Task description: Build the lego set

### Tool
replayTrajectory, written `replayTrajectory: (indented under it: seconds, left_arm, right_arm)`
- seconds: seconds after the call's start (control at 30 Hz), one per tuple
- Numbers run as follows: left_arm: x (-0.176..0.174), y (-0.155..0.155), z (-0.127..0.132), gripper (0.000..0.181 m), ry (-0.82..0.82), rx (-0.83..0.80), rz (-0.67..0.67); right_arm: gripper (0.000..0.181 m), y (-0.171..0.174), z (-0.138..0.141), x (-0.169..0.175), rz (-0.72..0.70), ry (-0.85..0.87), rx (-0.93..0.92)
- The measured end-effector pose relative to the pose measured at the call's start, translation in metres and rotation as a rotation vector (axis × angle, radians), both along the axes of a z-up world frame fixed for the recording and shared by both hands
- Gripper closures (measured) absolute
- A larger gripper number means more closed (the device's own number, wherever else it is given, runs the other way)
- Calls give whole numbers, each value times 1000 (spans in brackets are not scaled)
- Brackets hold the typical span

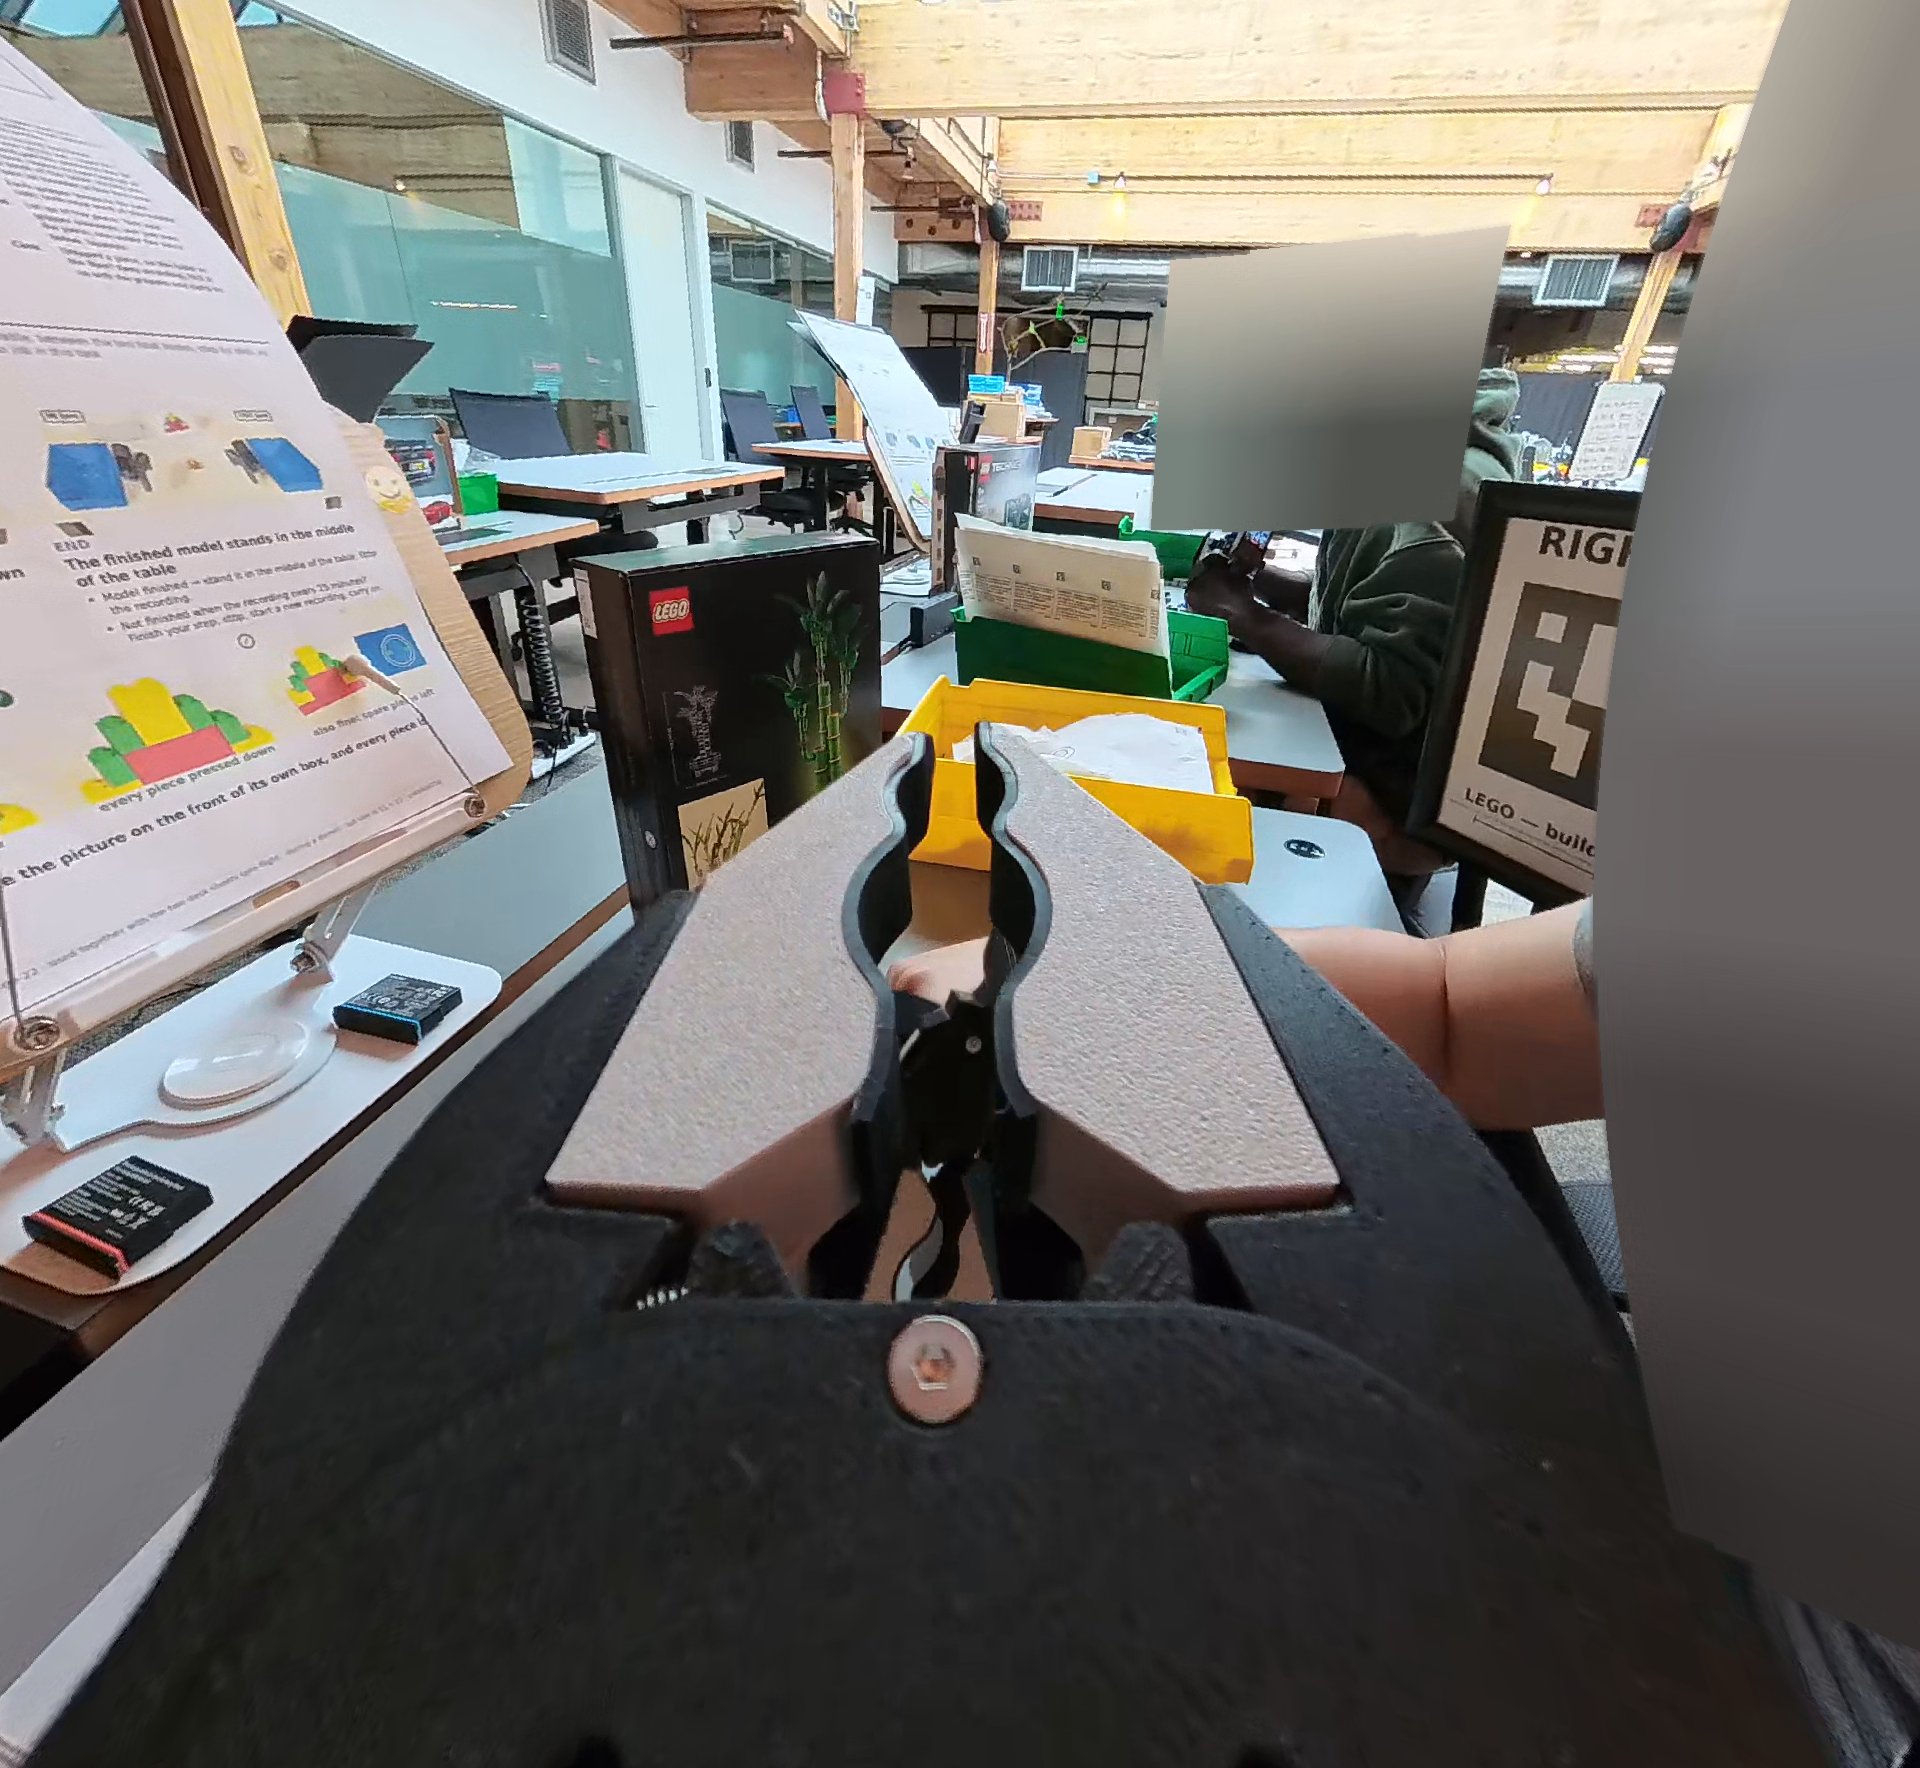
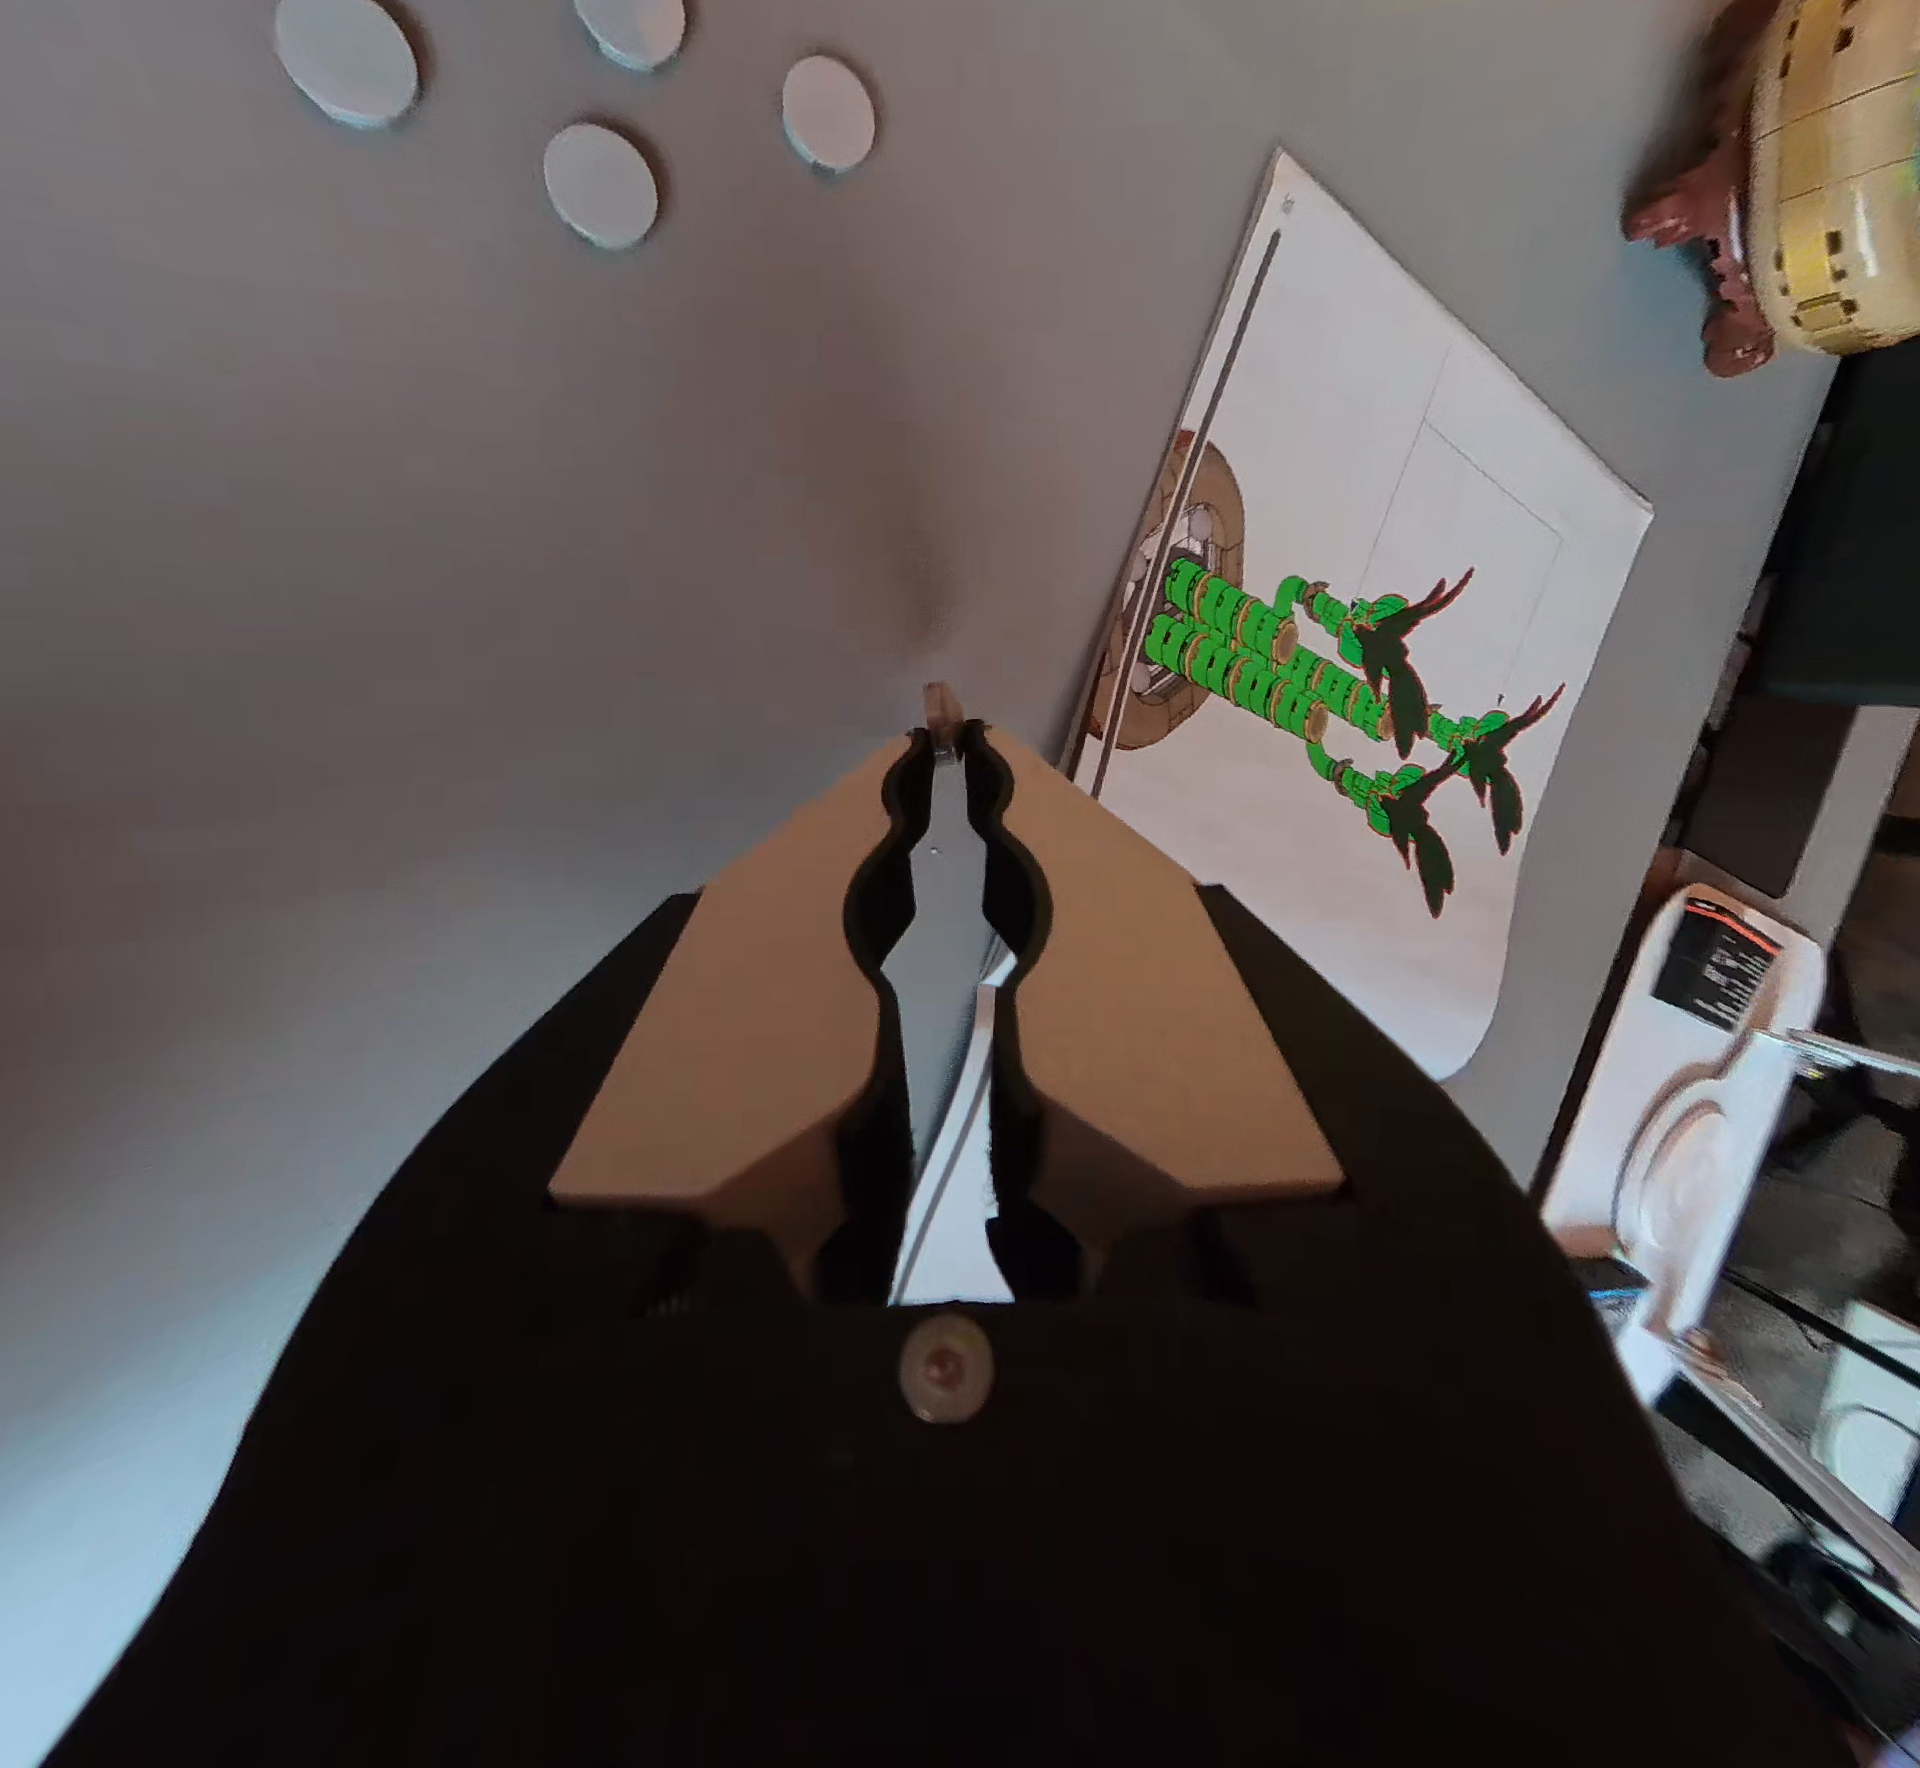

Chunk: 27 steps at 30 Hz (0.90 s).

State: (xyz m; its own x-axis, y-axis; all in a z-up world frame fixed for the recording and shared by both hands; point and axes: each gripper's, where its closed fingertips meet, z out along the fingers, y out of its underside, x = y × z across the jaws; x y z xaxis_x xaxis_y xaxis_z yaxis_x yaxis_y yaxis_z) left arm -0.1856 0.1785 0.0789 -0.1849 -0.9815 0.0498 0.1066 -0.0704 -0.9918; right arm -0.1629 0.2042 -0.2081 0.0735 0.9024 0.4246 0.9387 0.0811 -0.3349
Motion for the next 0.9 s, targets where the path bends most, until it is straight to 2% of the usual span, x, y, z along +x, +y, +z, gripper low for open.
replayTrajectory:
  seconds: [0.17,0.5,0.67,0.77,0.9]
  left_arm:
    - [0,1,0,176,1,-16,-1]
    - [-4,5,2,176,6,-14,20]
    - [-12,13,8,176,-16,-17,54]
    - [-23,21,19,177,-64,-33,92]
    - [-38,29,33,176,-126,-45,137]
  right_arm:
    - [175,3,-10,1,-8,-75,22]
    - [161,-18,-3,-4,-67,3,-166]
    - [161,-8,31,-30,-83,261,-142]
    - [154,-2,48,-63,-121,471,-182]
    - [150,-3,46,-107,-150,645,-282]
